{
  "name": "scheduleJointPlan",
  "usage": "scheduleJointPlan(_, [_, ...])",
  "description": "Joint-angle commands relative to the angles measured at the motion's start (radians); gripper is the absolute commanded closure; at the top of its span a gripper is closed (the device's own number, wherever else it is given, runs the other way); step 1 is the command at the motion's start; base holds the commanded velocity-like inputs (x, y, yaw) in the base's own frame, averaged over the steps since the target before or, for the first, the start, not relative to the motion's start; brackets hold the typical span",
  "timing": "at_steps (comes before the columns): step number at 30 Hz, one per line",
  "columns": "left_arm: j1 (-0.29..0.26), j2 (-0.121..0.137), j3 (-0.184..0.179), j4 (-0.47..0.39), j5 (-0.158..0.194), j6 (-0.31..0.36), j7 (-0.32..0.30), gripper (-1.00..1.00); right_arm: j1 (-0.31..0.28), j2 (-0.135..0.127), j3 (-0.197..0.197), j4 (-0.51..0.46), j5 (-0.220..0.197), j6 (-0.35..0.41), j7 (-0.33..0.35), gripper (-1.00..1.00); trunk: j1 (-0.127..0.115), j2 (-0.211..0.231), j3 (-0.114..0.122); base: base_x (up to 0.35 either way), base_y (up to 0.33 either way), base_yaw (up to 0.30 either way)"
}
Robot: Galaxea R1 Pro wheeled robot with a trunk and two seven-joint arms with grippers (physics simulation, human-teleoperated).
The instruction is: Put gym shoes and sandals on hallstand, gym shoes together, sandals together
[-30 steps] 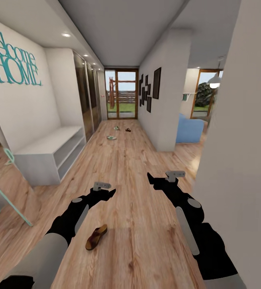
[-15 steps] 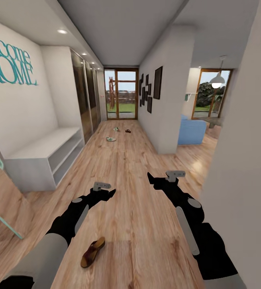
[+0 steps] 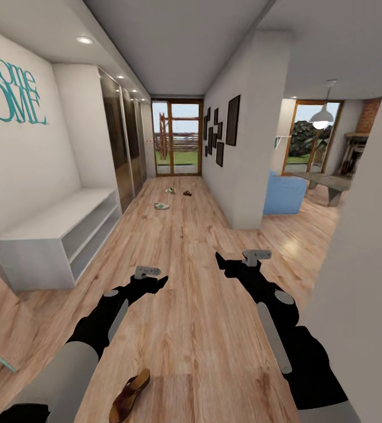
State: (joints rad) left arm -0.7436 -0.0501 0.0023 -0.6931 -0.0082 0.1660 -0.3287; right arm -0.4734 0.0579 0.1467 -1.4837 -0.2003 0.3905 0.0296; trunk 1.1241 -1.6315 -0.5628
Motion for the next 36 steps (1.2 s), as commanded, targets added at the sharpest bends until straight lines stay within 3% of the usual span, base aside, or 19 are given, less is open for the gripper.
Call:
scheduleJointPlan(1, [0.000,0.000,0.003,-0.002,-0.001,0.007,-0.004,-1.00,-0.001,0.000,-0.001,-0.001,-0.004,0.005,0.002,-1.00,0.001,-0.001,-0.001,0.337,0.000,0.000])
scheduleJointPlan(36, [0.000,0.000,0.008,-0.002,-0.001,0.007,-0.006,-1.00,-0.001,0.000,-0.001,-0.001,-0.004,0.005,0.002,-1.00,0.001,-0.001,-0.001,0.334,0.000,-0.013])
